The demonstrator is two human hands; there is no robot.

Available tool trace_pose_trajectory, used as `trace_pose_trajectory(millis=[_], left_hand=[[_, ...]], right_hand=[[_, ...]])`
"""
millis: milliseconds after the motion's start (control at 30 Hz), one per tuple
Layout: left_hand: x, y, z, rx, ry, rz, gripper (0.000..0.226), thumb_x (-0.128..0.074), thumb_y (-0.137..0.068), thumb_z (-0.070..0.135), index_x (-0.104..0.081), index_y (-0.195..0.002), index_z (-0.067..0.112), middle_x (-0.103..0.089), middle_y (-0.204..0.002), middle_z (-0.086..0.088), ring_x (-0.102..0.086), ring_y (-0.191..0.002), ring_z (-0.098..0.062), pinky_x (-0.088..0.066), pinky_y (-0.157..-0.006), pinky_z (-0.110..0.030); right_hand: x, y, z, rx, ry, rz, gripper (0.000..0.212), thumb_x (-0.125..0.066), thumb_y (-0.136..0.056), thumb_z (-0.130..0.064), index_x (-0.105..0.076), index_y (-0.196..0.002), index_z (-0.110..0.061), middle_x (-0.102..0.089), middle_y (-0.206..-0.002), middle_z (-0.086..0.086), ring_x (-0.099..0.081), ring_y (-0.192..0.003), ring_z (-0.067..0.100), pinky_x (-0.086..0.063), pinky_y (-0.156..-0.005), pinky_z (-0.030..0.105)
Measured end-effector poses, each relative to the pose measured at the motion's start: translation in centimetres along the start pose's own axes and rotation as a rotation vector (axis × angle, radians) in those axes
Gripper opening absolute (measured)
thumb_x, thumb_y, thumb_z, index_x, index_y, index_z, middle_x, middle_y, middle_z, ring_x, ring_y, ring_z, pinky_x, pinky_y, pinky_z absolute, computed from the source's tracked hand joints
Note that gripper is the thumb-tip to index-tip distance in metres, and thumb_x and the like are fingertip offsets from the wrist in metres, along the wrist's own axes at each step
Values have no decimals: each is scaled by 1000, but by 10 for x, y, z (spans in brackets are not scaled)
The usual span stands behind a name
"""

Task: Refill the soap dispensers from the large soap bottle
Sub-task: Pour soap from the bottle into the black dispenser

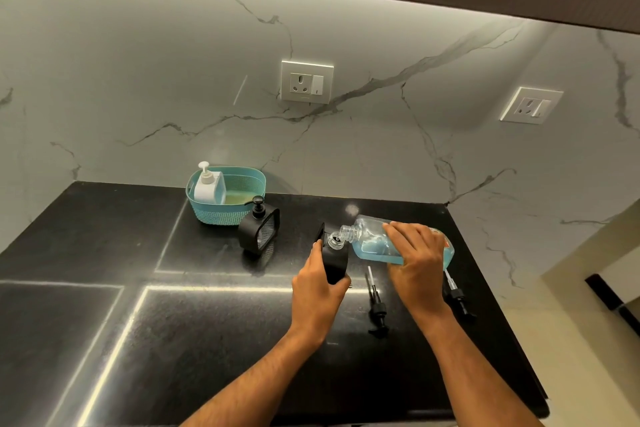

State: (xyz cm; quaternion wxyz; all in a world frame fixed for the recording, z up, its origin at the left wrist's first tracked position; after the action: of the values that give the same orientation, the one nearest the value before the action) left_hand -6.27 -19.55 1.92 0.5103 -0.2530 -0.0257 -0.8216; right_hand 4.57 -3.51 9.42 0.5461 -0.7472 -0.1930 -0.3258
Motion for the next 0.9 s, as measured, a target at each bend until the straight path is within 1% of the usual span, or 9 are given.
trace_pose_trajectory(millis=[233,400,533,800,900], left_hand=[[0,0,3,-21,-2,-11,75,-81,-83,19,-45,-149,18,-68,-115,5,-65,-94,-9,-57,-82,-18],[0,1,4,-37,-3,-10,77,-82,-84,19,-43,-151,18,-68,-118,6,-65,-97,-7,-53,-83,-10],[1,0,3,-39,-7,-8,79,-82,-84,20,-41,-152,18,-68,-121,4,-65,-100,-6,-53,-85,-11],[2,1,3,-27,-2,-2,79,-81,-84,20,-41,-153,18,-68,-122,4,-62,-98,-5,-45,-80,-1],[2,0,1,-21,2,-2,80,-81,-84,21,-40,-154,17,-68,-122,4,-63,-100,-6,-47,-82,-3]], right_hand=[[4,-4,0,8,18,4,67,-95,-64,-12,-70,-126,-10,-70,-124,9,-61,-117,30,-51,-97,51],[6,-4,-1,18,26,2,66,-94,-65,-11,-70,-126,-9,-70,-124,10,-61,-117,31,-51,-97,52],[7,-6,-2,16,27,-2,66,-94,-66,-11,-70,-126,-9,-70,-124,10,-62,-117,32,-51,-97,53],[6,-6,-1,14,22,-4,68,-95,-64,-10,-69,-128,-10,-69,-126,9,-60,-120,31,-49,-100,48],[5,-6,-1,14,24,-10,68,-95,-65,-12,-69,-128,-10,-69,-126,9,-60,-120,30,-49,-101,49]])
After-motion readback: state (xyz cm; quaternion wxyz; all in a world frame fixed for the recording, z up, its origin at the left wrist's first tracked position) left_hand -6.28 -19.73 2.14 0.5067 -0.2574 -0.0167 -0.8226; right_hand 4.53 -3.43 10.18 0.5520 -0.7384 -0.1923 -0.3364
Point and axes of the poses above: each hand's wrist, its own y-axis away from the middle knuckle, its own x-axis out of the back of the hand, z = x × y, the point moved 9 cm from there along -y, towards the middle knuckle
